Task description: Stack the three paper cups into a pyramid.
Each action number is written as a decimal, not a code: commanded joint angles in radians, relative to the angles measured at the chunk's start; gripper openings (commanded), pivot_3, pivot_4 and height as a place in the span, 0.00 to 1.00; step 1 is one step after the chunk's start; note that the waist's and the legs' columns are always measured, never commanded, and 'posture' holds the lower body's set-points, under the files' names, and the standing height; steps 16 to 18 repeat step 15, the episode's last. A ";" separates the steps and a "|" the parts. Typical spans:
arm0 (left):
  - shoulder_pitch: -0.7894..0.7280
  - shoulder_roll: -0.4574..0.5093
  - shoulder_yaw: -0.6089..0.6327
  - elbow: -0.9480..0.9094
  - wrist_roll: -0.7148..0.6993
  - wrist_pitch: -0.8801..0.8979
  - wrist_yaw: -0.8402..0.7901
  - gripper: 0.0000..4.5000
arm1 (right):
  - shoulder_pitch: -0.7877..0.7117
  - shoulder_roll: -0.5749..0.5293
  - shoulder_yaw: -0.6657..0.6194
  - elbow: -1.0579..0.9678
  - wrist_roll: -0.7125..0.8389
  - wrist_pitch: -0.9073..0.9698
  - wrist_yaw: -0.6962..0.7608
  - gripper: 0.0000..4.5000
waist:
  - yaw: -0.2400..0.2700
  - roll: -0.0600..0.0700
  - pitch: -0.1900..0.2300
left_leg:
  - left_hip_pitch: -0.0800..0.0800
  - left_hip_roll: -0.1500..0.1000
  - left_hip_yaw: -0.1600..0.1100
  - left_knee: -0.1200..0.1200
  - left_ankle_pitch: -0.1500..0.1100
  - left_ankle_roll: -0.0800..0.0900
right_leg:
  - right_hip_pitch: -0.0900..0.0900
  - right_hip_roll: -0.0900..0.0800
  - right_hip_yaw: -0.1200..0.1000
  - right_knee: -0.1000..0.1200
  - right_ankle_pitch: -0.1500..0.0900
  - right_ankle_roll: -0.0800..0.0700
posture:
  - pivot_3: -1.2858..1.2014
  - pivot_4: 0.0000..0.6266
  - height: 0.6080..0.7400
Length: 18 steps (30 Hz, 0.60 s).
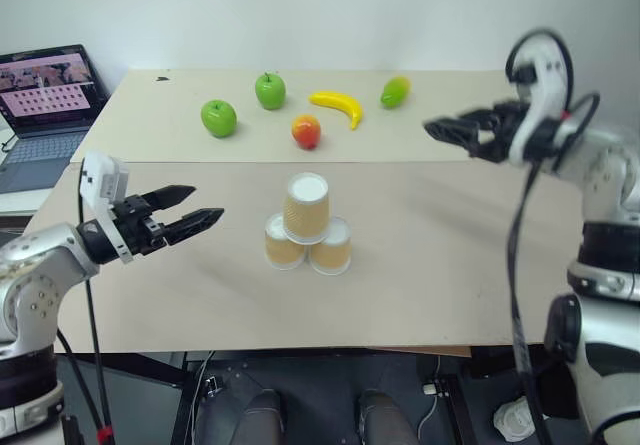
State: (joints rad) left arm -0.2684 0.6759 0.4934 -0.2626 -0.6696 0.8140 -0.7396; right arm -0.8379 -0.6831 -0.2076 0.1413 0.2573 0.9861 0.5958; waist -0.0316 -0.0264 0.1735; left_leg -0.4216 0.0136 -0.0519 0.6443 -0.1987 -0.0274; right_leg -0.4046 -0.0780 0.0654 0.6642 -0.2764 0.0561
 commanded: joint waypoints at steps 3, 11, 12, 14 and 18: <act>0.013 -0.147 0.085 0.126 0.193 -0.250 0.331 1.00 | 0.165 0.068 0.055 0.041 -0.166 -0.245 -0.231 0.99 | -0.013 0.000 0.000 | 0.000 0.000 0.001 0.000 0.000 0.000 | -0.002 0.000 0.002 0.002 0.000 0.000 | 0.52 0.24 0.94; -0.007 -0.270 0.082 0.386 0.372 -0.603 0.579 1.00 | 0.244 0.202 0.039 0.169 -0.205 -0.564 -0.373 0.99 | -0.015 -0.001 -0.001 | 0.001 0.000 0.002 -0.002 0.000 0.000 | -0.002 0.001 0.003 0.001 0.001 -0.001 | 0.52 0.24 0.94; -0.009 -0.280 0.073 0.403 0.381 -0.627 0.593 1.00 | 0.251 0.211 0.039 0.182 -0.206 -0.590 -0.383 0.99 | -0.014 -0.001 -0.001 | 0.001 0.000 0.002 -0.002 0.000 0.000 | -0.001 0.001 0.003 0.000 0.001 -0.001 | 0.52 0.24 0.94; -0.022 -0.304 0.076 0.435 0.370 -0.656 0.612 1.00 | 0.264 0.225 0.044 0.198 -0.214 -0.634 -0.404 0.99 | -0.006 -0.001 -0.001 | 0.001 0.000 0.002 -0.002 0.000 0.000 | -0.001 0.001 0.003 0.000 0.001 0.000 | 0.52 0.24 0.94; -0.028 -0.311 0.072 0.456 0.376 -0.678 0.622 1.00 | 0.268 0.235 0.045 0.201 -0.212 -0.648 -0.409 0.99 | -0.006 -0.001 -0.001 | 0.001 0.000 0.002 -0.002 0.000 0.000 | -0.001 0.000 0.003 0.000 0.001 0.000 | 0.52 0.24 0.94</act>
